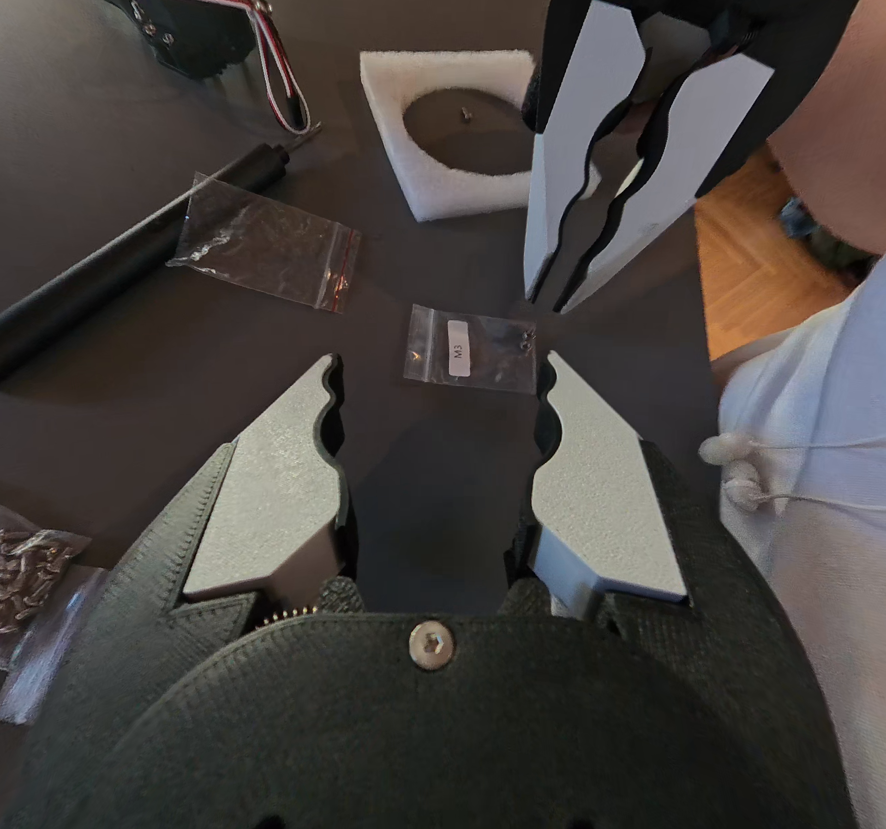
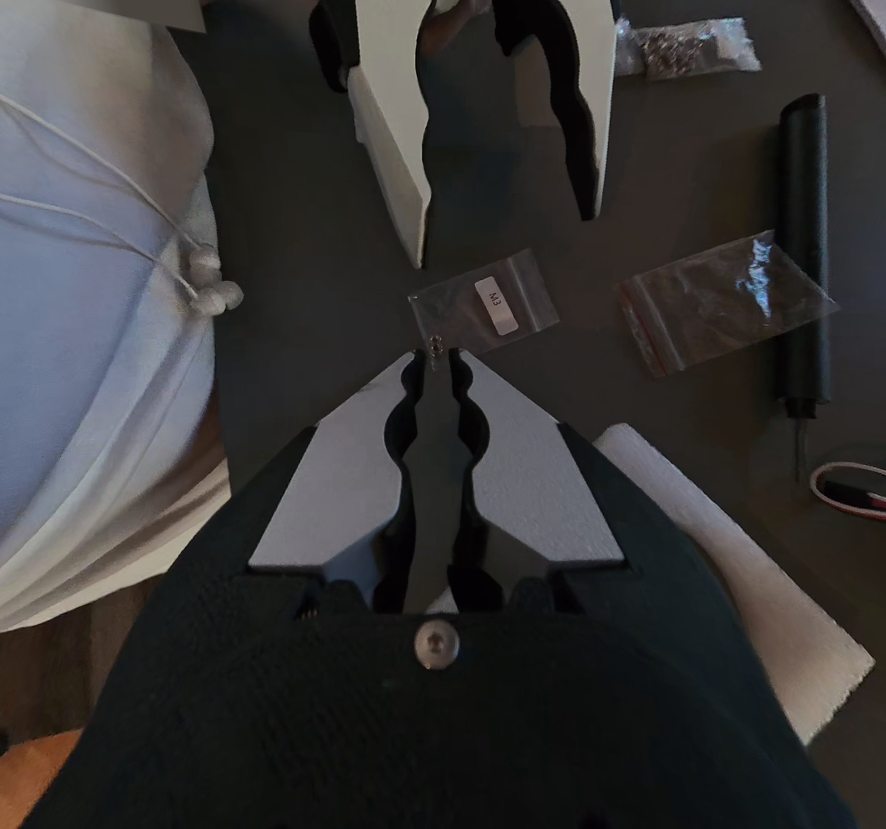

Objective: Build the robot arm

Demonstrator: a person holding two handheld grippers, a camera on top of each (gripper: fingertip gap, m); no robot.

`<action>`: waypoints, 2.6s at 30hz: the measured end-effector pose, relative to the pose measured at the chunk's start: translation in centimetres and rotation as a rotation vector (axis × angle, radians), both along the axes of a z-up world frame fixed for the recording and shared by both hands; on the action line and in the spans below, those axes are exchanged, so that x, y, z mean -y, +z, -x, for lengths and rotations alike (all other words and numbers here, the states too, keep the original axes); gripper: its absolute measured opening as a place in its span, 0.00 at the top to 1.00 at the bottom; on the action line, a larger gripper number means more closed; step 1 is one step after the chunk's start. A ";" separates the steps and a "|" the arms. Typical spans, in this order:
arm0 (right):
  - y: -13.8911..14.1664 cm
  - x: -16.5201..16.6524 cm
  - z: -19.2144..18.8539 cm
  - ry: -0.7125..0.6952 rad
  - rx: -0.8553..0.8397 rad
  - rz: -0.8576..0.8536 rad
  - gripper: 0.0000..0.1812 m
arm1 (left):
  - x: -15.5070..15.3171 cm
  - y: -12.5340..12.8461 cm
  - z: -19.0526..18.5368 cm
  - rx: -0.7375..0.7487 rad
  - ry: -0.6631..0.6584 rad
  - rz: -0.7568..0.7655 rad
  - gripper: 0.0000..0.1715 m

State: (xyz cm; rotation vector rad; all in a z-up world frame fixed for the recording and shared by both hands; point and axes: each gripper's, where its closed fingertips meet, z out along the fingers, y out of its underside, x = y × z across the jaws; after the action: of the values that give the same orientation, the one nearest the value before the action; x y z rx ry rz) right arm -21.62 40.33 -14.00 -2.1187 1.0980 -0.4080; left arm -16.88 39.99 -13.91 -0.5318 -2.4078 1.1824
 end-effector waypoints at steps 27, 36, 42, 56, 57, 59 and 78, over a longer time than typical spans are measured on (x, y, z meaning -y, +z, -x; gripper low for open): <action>-0.3 -0.3 -1.1 -0.137 0.015 -0.017 0.94 | -5.1 5.7 -3.7 -0.025 0.441 0.171 0.56; -2.0 -0.7 -0.8 -0.155 -0.052 0.012 0.95 | -5.9 5.2 -3.7 -0.049 0.432 0.162 0.57; -2.0 -0.5 -0.8 -0.200 -0.049 0.003 0.97 | -5.9 5.0 -3.6 -0.051 0.400 0.152 0.57; 2.4 13.7 6.9 -0.388 0.043 -0.010 0.97 | -1.7 5.5 -0.4 -0.003 0.481 0.140 0.57; 1.8 13.0 6.7 -0.335 0.037 -0.016 0.97 | -1.0 5.5 0.3 -0.020 0.494 0.135 0.57; 0.5 11.8 6.2 -0.237 0.014 0.002 0.97 | 0.2 5.6 2.0 -0.046 0.502 0.122 0.57; -0.1 17.2 7.1 -0.109 -0.066 -0.140 0.91 | 1.7 3.1 7.8 -0.065 0.690 -0.016 0.57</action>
State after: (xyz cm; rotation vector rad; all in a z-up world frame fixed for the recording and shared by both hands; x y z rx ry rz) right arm -28.72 23.11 -14.09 -1.9683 1.2476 -0.3047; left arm -24.72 38.30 -10.77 0.3830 -2.6159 1.3968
